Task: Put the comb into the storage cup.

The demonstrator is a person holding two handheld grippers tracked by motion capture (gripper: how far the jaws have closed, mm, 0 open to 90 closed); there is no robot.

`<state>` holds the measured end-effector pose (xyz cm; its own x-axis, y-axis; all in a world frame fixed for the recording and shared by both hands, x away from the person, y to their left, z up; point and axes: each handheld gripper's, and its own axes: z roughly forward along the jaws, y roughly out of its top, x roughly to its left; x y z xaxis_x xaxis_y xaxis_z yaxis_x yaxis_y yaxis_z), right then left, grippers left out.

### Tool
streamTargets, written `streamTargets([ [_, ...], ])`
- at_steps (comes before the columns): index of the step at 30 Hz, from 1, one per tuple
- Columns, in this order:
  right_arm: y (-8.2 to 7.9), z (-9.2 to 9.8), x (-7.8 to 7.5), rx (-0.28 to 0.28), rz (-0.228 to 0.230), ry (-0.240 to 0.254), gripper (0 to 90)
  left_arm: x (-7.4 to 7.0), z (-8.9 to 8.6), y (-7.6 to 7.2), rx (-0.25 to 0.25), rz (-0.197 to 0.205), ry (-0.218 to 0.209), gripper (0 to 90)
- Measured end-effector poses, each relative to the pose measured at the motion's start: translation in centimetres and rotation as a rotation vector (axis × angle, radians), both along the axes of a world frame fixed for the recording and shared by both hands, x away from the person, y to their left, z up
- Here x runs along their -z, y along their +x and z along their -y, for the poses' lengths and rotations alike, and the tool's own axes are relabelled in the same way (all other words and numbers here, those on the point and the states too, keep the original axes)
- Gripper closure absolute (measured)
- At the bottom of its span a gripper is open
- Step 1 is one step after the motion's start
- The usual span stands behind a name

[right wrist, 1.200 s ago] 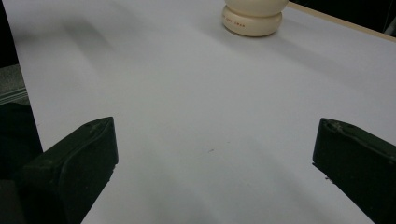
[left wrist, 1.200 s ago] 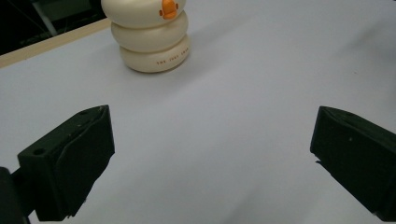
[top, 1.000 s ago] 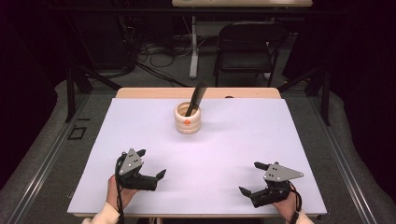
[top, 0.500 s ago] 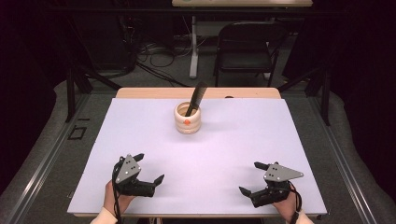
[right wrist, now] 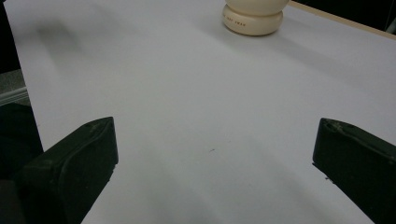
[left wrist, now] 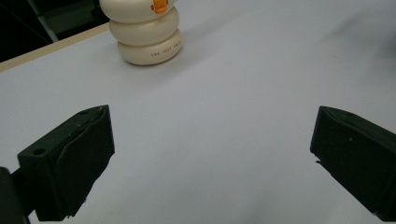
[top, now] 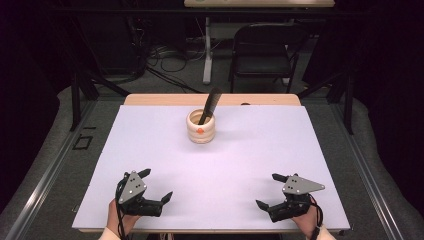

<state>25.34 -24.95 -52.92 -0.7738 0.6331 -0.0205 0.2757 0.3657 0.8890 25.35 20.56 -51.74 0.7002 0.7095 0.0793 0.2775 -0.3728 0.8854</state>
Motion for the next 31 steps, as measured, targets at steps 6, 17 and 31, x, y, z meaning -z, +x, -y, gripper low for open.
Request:
streamTargets([
  [6,0.0,0.0,0.0,0.001,-0.001,-0.001,0.0,0.2,-0.4,-0.4,0.0,0.005,0.002,0.0],
  [17,0.0,0.0,0.0,0.0,-0.001,-0.001,0.0,0.6,-1.0,-0.5,-0.001,0.012,0.01,0.0],
  [31,0.0,0.1,0.0,-0.003,0.002,0.0,0.0,0.8,-1.2,-0.1,0.002,0.005,0.007,0.0],
])
